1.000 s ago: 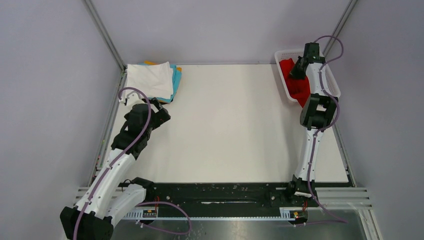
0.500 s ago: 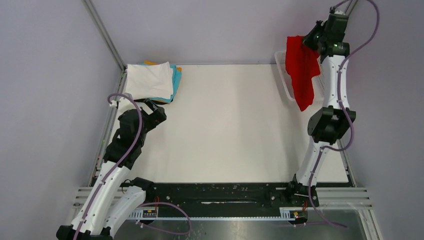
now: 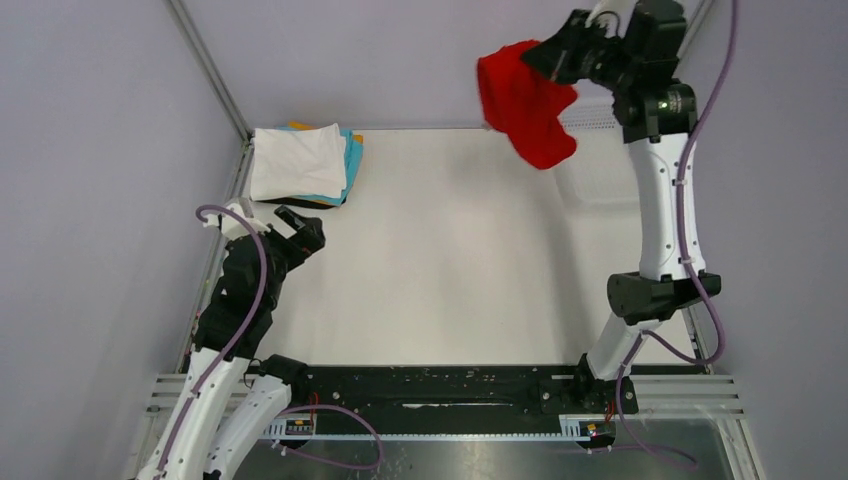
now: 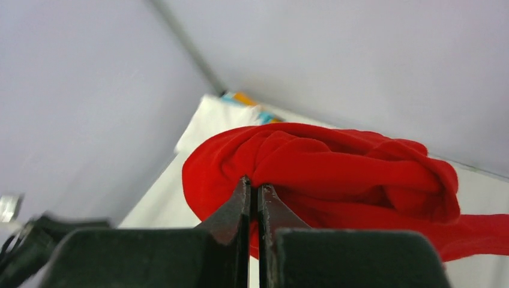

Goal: Fold and stack the t-shirts
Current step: Move the tshirt to the center of the board

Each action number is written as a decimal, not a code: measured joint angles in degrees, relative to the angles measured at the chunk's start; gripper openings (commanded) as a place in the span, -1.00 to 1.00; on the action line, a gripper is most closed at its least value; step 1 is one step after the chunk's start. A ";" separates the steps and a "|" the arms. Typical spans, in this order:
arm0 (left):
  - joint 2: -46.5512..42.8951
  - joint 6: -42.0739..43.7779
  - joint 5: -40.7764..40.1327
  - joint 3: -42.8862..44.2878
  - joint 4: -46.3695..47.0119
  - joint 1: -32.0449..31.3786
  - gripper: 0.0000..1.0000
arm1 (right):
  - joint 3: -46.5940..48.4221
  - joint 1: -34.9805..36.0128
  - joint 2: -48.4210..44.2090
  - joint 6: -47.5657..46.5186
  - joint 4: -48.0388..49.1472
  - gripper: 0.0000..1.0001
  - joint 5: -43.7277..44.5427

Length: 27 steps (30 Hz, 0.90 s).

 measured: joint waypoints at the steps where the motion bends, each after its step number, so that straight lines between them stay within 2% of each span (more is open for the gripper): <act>1: -0.52 -0.22 -0.04 0.00 -0.59 0.00 0.98 | 0.15 2.19 -0.55 -1.33 -1.16 -1.00 -0.76; 6: -2.67 -1.29 -0.20 0.00 -3.23 0.00 0.98 | 1.44 13.77 -1.95 -12.87 -12.07 -1.00 -3.45; 10: -3.19 -2.38 -0.39 0.00 -5.62 0.00 0.98 | 0.50 19.93 -1.95 -21.94 -22.16 -1.00 0.90; 14: -3.02 -3.41 -0.31 0.00 -6.56 0.00 0.98 | -6.82 23.32 -1.90 -24.72 -24.94 -1.00 5.77; 17: -1.84 -3.91 -0.07 0.00 -7.43 0.00 0.98 | -16.55 25.03 -1.64 -23.71 -22.25 -0.95 9.31; 18: -1.05 -4.02 0.11 0.00 -7.96 0.00 0.98 | -20.59 25.64 -1.44 -22.86 -20.24 -0.74 10.60; 19: -0.46 -4.11 0.35 0.00 -8.31 0.00 0.98 | -24.72 26.23 -1.09 -21.99 -18.12 -0.30 11.72; 20: 0.35 -4.17 0.63 0.00 -8.59 0.00 0.98 | -28.41 26.80 -0.66 -21.09 -16.09 0.00 12.61; 22: 1.92 -4.44 1.57 -0.04 -8.76 0.00 0.98 | -34.88 27.80 0.20 -18.62 -12.07 0.45 13.99; 26: 5.62 -4.55 6.67 -1.79 -6.88 0.00 0.98 | -43.95 29.05 1.09 -14.75 -7.06 0.97 19.80; 27: 6.97 -4.57 8.98 -2.89 -5.53 0.00 0.98 | -45.31 29.18 0.74 -13.94 -6.12 0.99 22.56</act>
